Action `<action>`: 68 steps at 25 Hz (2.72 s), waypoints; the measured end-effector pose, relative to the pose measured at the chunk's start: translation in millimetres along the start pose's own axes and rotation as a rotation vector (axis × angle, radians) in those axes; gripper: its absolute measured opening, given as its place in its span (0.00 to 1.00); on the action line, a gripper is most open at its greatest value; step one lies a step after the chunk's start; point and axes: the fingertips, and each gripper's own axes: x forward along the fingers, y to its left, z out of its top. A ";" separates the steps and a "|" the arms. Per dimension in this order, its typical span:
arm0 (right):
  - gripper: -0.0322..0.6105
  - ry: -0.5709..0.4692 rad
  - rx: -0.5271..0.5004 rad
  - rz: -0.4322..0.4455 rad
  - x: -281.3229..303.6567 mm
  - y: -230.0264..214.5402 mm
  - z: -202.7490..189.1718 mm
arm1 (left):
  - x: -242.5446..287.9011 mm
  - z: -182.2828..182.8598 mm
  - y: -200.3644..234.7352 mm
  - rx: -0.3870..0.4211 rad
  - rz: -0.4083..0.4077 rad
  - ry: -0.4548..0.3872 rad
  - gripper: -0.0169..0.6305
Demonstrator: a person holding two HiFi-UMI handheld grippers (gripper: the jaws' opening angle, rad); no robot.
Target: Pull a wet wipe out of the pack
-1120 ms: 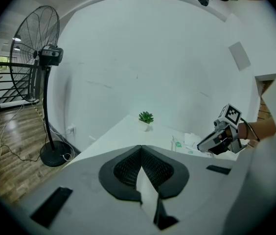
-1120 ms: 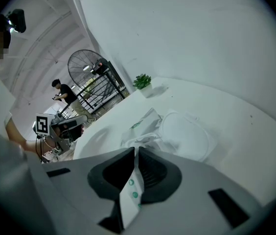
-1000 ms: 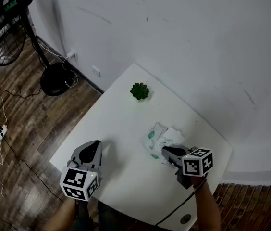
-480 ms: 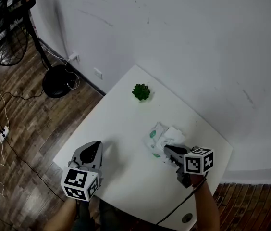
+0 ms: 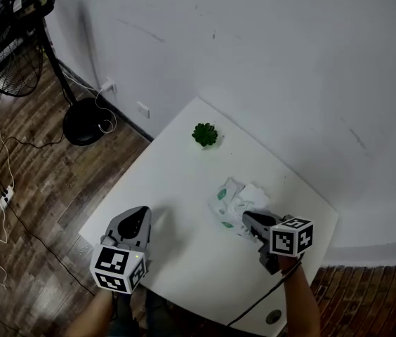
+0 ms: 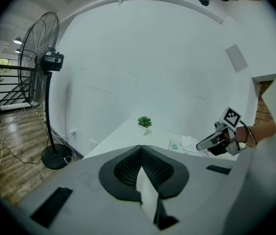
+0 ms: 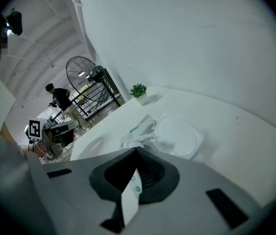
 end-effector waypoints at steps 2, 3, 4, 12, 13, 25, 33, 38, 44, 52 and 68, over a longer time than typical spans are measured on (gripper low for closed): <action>0.05 -0.008 -0.005 -0.005 -1.7 1.6 0.8 | -1.6 1.8 0.5 0.004 0.003 -0.003 0.03; 0.05 -0.012 -0.006 -0.006 -2.4 2.2 1.0 | -2.2 2.4 0.7 0.004 0.004 -0.005 0.03; 0.05 -0.016 -0.007 -0.007 -3.0 2.3 1.1 | -2.6 2.8 0.7 0.005 0.006 -0.007 0.03; 0.05 -0.044 -0.007 -0.024 -11.3 2.8 5.6 | -7.3 8.1 -1.3 0.012 0.008 -0.016 0.03; 0.05 -0.050 -0.006 -0.025 -12.5 3.1 6.8 | -7.8 8.4 -1.3 0.012 0.008 -0.017 0.03; 0.05 -0.087 0.006 -0.043 -27.2 9.1 13.7 | -17.6 13.3 -1.7 0.009 0.004 -0.032 0.03; 0.05 -0.106 0.002 -0.060 -35.3 12.4 18.0 | -22.0 15.6 -3.1 0.005 0.000 -0.041 0.03; 0.05 -0.117 0.004 -0.068 -39.7 15.7 20.6 | -25.3 17.8 -3.6 0.005 -0.005 -0.044 0.03; 0.05 -0.139 0.010 -0.076 -45.0 17.0 24.1 | -28.9 21.0 -4.2 0.012 -0.008 -0.054 0.03; 0.05 -0.161 0.005 -0.092 -56.4 22.4 34.1 | -36.1 29.0 -3.8 0.014 -0.013 -0.063 0.03; 0.05 -0.257 0.012 -0.128 -86.5 35.5 56.4 | -53.6 49.6 -3.6 0.044 -0.032 -0.090 0.03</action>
